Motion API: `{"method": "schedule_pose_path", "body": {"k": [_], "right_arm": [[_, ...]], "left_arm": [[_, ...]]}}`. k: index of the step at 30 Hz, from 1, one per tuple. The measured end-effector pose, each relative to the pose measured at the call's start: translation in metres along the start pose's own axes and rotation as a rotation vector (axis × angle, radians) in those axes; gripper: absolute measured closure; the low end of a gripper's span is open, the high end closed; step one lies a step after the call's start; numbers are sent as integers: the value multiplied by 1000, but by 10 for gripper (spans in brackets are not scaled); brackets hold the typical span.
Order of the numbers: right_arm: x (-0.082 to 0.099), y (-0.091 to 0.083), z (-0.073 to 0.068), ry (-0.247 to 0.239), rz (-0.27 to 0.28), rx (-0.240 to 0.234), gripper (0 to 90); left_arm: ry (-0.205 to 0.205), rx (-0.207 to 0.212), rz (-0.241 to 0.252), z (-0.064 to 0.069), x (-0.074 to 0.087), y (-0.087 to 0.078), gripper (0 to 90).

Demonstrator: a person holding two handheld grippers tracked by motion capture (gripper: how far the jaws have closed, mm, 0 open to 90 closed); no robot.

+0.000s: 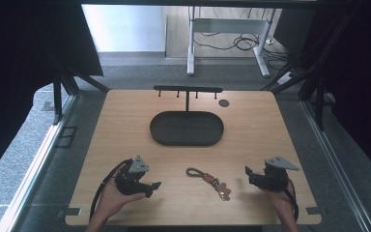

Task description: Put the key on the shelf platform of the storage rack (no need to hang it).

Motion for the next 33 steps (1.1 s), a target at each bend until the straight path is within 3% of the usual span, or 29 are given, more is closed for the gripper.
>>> {"method": "schedule_pose_path", "body": {"k": [4, 8, 10, 11, 22, 33], "right_arm": [[1, -6, 6, 24, -4, -27, 203], [4, -6, 8, 18, -28, -19, 195], [5, -6, 7, 18, -35, -42, 208], [5, -8, 5, 26, -35, -68, 222], [6, -11, 4, 35, -12, -102, 288], [7, -12, 5, 21, -23, -73, 318]], "left_arm": [[2, 1, -1, 1, 0, 0, 265], [2, 2, -3, -1, 1, -1, 265], [-1, 0, -2, -1, 1, -2, 265], [0, -1, 0, -1, 1, -3, 265], [0, 0, 12, -2, 1, -7, 265], [7, 4, 6, 0, 0, -6, 265]]}}
Point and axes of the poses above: each handheld gripper's, and its own axes: y roughly forward along the jaws, x roughly out of its underside, z roughly to its right, the point moved 7 cm from there along y, roughly forward along the jaws, and after that the axes turned 11 degrees about x, right-handed, at the moved point
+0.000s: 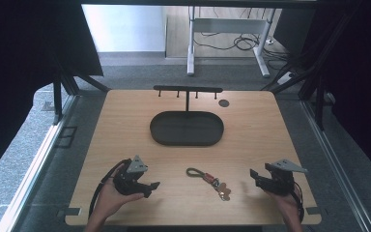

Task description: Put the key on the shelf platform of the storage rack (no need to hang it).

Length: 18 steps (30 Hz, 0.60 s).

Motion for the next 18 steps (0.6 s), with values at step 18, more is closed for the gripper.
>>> {"method": "schedule_pose_path", "body": {"k": [18], "right_arm": [[-6, -20, -18, -84, -44, -58, 368]], "left_arm": [[-5, -1, -1, -1, 1, 0, 265]]}}
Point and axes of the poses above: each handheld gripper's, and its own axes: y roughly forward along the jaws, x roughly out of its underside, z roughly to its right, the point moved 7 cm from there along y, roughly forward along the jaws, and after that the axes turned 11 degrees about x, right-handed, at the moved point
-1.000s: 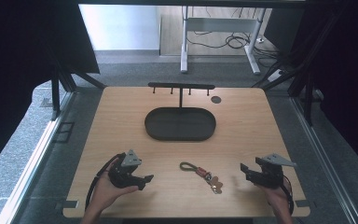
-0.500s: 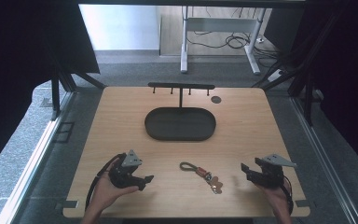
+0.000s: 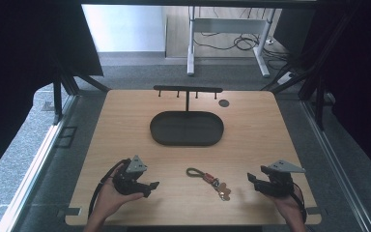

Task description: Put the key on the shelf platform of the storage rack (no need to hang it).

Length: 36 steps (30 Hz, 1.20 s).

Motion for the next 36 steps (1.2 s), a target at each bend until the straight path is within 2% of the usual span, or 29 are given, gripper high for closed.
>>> {"method": "schedule_pose_path", "body": {"k": [10, 15, 25, 36], "right_arm": [[12, -3, -13, -36, -62, -12, 376], [6, -11, -21, -68, -66, -22, 397], [-10, -20, -31, -160, -120, -52, 409], [-21, -17, -51, -251, -167, -81, 395]], "left_arm": [[0, 19, 12, 3, 0, -2, 265], [4, 24, 11, 4, -1, -2, 265], [6, 43, 12, 7, -2, 0, 265], [9, 47, 11, 8, -2, 1, 265]]}}
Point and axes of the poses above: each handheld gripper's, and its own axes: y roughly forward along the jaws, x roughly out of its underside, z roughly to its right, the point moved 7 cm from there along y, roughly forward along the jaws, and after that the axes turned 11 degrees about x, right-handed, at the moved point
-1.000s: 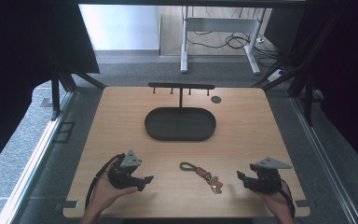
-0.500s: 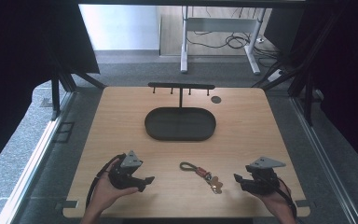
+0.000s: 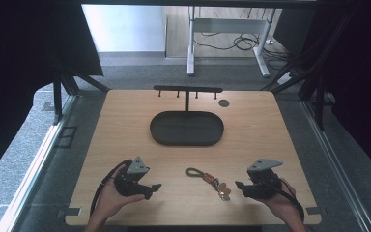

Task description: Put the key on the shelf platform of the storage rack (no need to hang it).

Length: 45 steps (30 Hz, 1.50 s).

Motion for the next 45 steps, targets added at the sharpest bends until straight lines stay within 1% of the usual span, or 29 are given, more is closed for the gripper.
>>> {"method": "schedule_pose_path", "body": {"k": [5, 11, 16, 23, 30, 39, 45], "right_arm": [[-5, 4, -6, -24, -15, -23, 399], [-10, 9, -11, -53, -43, -39, 416], [-12, 14, -15, -55, -57, -58, 428], [-14, 22, -23, -87, -81, -81, 453], [-15, 32, -32, -104, -101, -106, 475], [-20, 39, -41, -134, -123, -114, 488], [-22, 42, -45, -144, -131, -116, 488]], "left_arm": [[-1, -1, -1, 0, 0, 0, 265], [2, 0, -5, 0, 0, 1, 264], [0, -1, -7, -1, 1, 1, 264], [-2, 0, -15, -1, 2, 3, 264], [-5, -11, -19, -4, 3, 3, 264], [-3, -10, -19, -3, 3, 3, 264], [-3, -18, -24, -4, 3, 3, 264]]}}
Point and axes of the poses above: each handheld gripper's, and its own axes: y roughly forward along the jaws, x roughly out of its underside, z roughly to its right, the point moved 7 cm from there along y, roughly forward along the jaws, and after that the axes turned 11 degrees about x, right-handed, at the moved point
